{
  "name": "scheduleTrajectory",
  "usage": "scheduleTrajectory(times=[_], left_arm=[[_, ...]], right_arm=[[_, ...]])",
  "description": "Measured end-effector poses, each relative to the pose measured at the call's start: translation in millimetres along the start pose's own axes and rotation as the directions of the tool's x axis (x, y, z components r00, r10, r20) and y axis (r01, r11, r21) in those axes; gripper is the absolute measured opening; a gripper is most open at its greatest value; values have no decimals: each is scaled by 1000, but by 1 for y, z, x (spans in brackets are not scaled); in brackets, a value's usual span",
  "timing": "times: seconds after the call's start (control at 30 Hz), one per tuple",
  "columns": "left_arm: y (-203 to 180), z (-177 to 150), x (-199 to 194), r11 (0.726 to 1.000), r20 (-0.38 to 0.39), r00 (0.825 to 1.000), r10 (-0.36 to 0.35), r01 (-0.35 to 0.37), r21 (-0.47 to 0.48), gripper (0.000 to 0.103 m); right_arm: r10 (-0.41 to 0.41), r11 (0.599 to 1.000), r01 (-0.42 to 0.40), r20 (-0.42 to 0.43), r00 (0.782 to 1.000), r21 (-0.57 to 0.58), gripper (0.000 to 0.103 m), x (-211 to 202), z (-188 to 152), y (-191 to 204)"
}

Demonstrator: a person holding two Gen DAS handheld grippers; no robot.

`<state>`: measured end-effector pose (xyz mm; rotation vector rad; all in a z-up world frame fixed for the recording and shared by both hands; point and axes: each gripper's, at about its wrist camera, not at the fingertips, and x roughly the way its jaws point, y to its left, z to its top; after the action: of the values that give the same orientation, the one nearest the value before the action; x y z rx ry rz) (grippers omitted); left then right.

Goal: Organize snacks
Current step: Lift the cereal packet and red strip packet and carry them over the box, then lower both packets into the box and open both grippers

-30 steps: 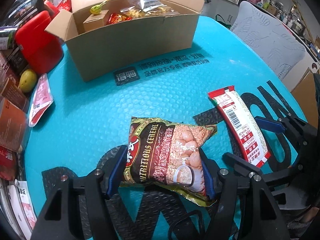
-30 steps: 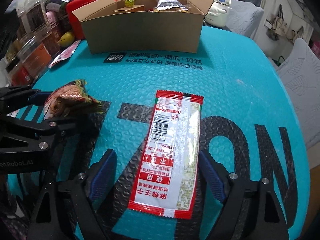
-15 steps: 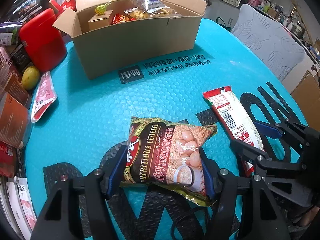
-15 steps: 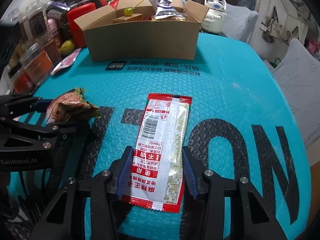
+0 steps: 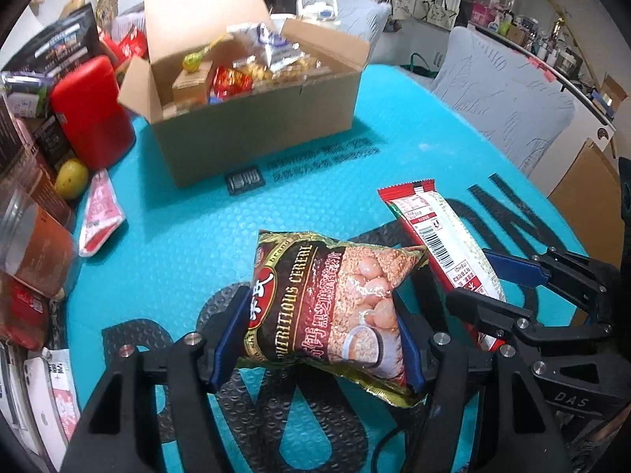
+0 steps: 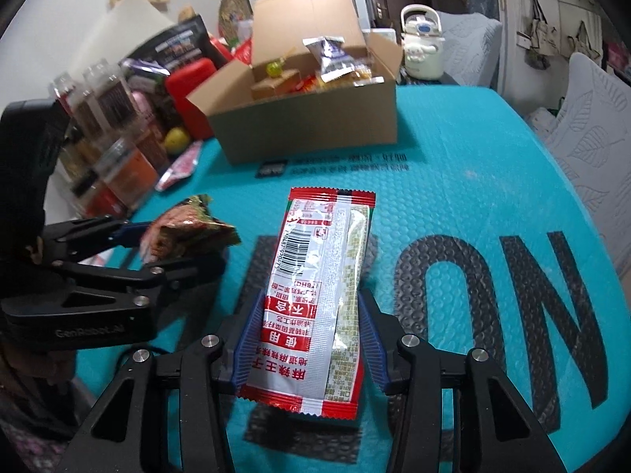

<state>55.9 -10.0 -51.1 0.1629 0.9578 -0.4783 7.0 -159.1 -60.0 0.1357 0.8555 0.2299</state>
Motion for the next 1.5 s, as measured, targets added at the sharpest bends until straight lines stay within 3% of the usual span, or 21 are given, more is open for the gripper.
scheduleTrajectory(times=[0.33,0.87,1.1,1.5], left_arm=[[-4,24,-44,999,133,991,27,-31,25,65],[6,89,-87,996,323,945,40,-65,67,65],[18,127,-82,992,366,929,64,-100,81,65],[51,198,-38,994,371,925,74,-99,47,65]], right_arm=[[37,998,-32,114,993,-46,46,-41,28,15],[113,986,-77,245,963,-148,46,-60,106,28],[125,982,-79,277,953,-173,46,-47,147,24],[128,979,-76,282,951,-188,46,5,217,0]])
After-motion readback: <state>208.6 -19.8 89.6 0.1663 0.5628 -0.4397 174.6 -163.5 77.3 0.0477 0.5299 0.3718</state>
